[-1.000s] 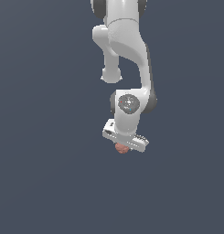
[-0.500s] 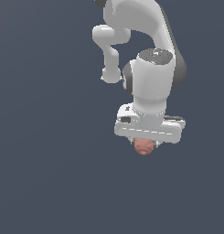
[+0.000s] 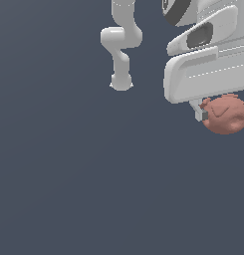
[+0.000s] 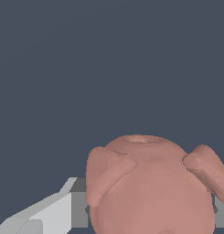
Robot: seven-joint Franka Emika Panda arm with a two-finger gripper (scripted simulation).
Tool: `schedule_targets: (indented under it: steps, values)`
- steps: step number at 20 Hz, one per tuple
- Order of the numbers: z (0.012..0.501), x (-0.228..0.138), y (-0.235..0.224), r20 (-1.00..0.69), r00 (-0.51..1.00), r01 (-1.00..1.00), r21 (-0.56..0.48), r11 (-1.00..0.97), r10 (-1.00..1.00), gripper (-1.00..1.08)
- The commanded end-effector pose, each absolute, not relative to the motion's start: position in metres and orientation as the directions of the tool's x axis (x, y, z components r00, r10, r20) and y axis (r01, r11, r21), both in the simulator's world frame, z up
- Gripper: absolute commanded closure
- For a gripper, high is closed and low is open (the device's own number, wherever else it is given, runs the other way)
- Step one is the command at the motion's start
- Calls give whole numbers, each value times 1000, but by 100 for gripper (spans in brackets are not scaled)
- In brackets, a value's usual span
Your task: Pick up the object and move it to a goal position.
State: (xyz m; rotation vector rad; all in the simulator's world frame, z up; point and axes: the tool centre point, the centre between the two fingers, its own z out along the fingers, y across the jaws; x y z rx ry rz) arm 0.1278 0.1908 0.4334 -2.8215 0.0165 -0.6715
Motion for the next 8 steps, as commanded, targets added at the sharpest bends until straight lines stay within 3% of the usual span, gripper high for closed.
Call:
schedule_targets:
  steps: [1,8]
  values:
    - [467,123,201,478,877,91,-243,-966,-38,108]
    - [503,117,211,515,857,137,-252,-958,-12,108]
